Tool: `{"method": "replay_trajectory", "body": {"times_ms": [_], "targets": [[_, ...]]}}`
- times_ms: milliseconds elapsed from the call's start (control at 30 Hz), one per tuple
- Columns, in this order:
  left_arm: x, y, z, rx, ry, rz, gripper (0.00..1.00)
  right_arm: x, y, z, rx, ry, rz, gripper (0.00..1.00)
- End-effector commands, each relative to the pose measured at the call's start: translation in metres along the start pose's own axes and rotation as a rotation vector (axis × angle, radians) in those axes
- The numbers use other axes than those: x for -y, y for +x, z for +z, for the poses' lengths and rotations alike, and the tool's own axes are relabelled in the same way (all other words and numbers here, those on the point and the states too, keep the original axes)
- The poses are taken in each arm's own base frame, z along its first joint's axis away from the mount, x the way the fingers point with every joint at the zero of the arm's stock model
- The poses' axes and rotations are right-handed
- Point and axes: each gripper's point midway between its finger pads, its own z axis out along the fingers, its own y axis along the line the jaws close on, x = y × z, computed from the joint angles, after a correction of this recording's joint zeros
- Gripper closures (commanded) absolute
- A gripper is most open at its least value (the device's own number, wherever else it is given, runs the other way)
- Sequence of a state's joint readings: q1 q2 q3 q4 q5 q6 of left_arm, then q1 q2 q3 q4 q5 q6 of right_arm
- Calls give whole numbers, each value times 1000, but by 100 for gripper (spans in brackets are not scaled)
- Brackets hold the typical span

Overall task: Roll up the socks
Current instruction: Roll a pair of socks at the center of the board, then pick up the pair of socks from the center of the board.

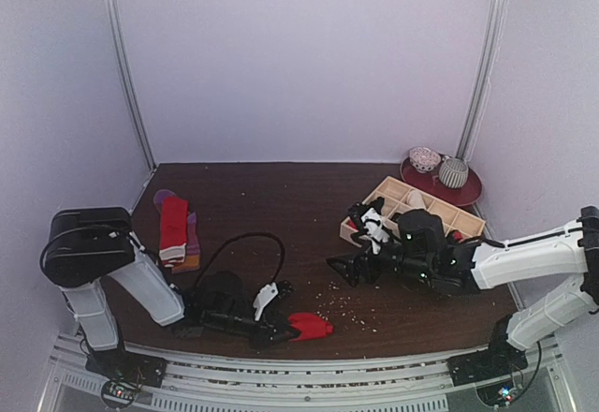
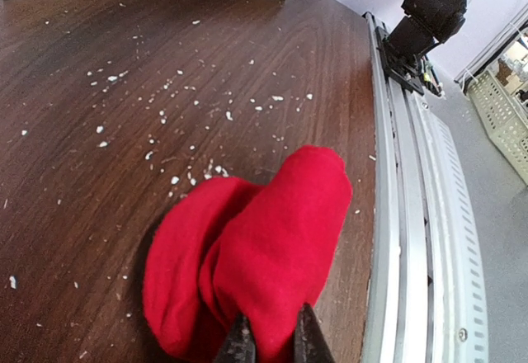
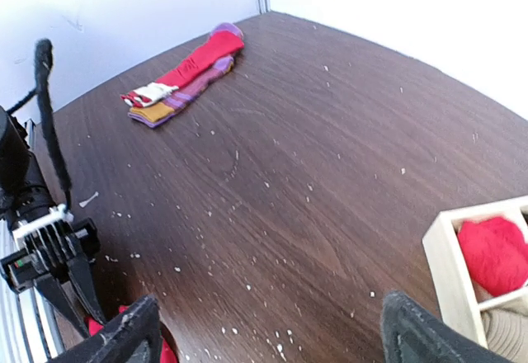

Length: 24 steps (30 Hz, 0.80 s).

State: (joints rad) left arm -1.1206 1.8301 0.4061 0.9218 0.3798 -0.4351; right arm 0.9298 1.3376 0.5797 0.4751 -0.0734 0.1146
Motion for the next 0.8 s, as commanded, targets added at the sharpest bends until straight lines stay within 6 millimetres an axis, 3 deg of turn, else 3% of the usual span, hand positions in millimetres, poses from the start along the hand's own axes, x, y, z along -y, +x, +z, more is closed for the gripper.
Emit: {"method": "replay_trajectory", "body": {"times_ms": [0, 133, 267, 567, 767], "targets": [[-28, 106, -15, -388, -128, -217, 100, -14, -3, 8, -6, -98, 20, 15], [-30, 110, -15, -420, -140, -240, 100, -54, 14, 15, -151, -331, 20, 30], [-31, 116, -17, -438, -140, -257, 100, -80, 39, 8, -265, -504, -13, 33], [-35, 123, -19, -454, -151, -279, 100, -94, 88, 2, -464, -627, 17, 34], [-39, 121, -17, -446, -161, -267, 100, -98, 104, 5, -539, -647, 27, 35]]}}
